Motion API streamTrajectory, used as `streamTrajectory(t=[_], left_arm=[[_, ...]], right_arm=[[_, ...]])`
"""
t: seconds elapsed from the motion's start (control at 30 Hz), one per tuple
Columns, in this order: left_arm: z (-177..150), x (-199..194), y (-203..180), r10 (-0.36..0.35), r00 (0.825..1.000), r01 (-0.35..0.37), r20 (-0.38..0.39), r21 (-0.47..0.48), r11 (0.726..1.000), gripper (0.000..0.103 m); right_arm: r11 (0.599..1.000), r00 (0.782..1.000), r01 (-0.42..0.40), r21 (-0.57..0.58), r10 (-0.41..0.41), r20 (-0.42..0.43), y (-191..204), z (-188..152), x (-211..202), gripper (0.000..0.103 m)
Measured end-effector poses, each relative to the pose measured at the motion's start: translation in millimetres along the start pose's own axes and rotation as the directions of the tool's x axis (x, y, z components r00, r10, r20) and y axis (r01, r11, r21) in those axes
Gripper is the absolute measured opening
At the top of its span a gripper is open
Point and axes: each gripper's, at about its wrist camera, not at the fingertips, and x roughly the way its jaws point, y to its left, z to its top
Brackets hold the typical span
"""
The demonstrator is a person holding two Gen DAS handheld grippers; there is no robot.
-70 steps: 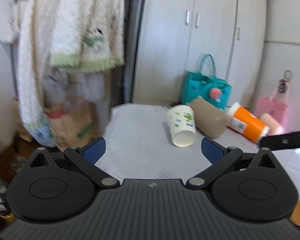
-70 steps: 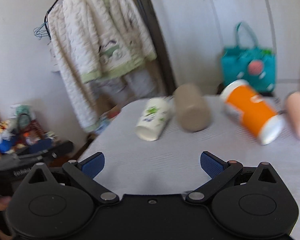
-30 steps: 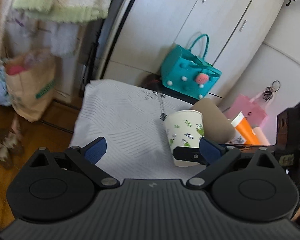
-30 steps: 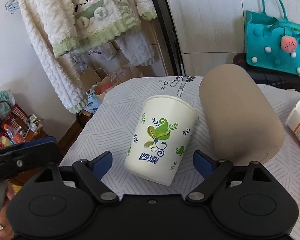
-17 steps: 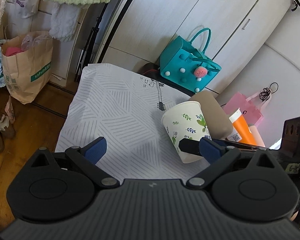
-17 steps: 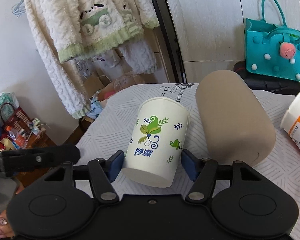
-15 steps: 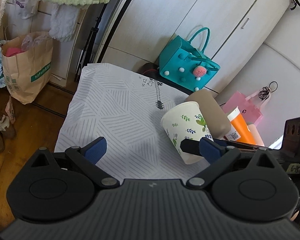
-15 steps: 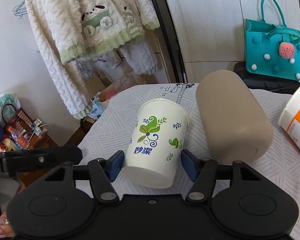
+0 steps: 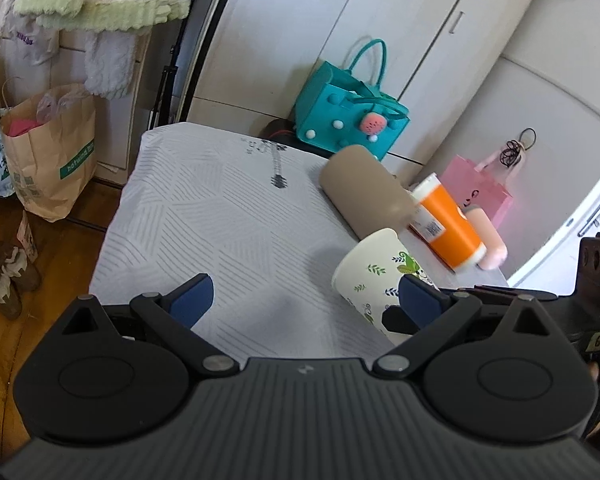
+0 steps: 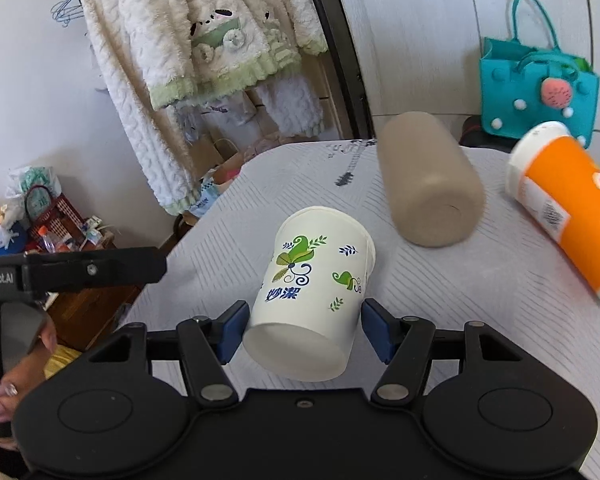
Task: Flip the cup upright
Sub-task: 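Lift the white cup with the right tool while the left tool approaches it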
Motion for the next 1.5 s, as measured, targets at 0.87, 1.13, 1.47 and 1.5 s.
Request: streamTrajectory(t=[0.87, 1.13, 1.47, 1.5], left_arm=[[-33, 20, -81, -0.039, 0.994, 0.047, -0.103, 0.078, 0.996, 0.099], [-35, 45, -96, -0.116, 0.977, 0.123, -0.176, 0.029, 0.992, 0.099], [-46, 83, -100, -0.261, 0.925, 0.233, -0.276, -0.131, 0.964, 0.098], [-46, 85, -101, -0.259, 0.927, 0.23, -0.273, -0.133, 0.964, 0.097]], right_arm=[[0.998, 1.0, -0.004, 0.061, 0.005, -0.005, -49, -52, -34, 0.066], [0.999, 1.0, -0.014, 0.044, 0.014, 0.003, -52, -57, -43, 0.067], [0.993, 0.995, -0.101, 0.053, 0.101, 0.004, -68, -57, -58, 0.068], [0.993, 0.994, -0.107, 0.051, 0.107, 0.001, -69, -56, -58, 0.068]])
